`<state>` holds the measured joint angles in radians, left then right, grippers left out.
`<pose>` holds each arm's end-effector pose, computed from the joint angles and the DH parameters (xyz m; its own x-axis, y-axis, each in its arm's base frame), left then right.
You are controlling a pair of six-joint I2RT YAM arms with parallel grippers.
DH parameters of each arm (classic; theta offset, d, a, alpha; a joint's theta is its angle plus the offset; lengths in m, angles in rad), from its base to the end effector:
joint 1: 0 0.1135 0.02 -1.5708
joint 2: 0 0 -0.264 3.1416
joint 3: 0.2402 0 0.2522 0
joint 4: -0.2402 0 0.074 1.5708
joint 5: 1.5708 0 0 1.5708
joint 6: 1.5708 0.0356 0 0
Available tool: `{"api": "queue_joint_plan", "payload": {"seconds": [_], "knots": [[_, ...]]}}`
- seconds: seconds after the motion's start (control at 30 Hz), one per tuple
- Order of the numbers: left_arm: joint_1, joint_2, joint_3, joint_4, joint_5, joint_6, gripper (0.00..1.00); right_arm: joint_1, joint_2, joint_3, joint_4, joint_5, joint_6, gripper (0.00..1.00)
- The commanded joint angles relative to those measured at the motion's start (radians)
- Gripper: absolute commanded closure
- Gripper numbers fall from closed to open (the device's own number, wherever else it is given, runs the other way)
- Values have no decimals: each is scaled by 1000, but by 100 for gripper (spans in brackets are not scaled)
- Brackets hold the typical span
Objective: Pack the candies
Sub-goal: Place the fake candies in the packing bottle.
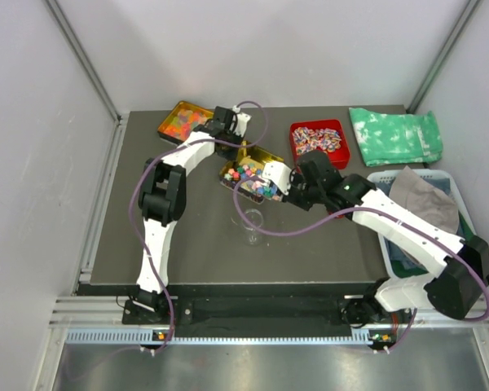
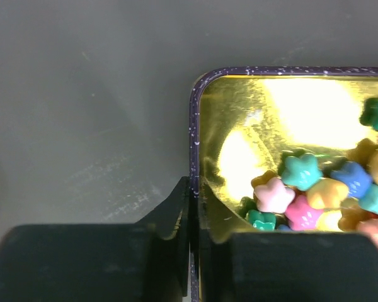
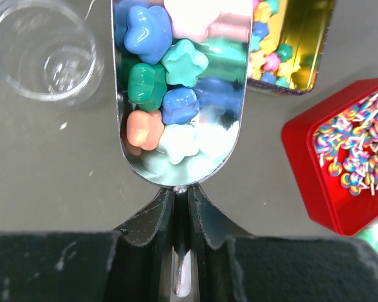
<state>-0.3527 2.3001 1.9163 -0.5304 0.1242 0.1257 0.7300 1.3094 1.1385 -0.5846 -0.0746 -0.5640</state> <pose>0.4792 -0.1811 0.1877 -0.6856 0.3849 -0.6179 0.5037 0.8636 -0.0208 0.2092 0.1908 0.3109 -0.0547 -0.7643 -0.6425 -0.8693 0.3530 -0.3459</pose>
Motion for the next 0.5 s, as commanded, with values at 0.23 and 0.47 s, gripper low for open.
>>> {"api": "queue_joint_plan", "payload": {"seconds": [0.23,0.47], "knots": [[3,-24,35,40,75,-11,61,32,-59,116,-234,52,-169,100],[12,-50,46,20,92,-11,25,101,-65,118,-314,108,-194,100]]}}
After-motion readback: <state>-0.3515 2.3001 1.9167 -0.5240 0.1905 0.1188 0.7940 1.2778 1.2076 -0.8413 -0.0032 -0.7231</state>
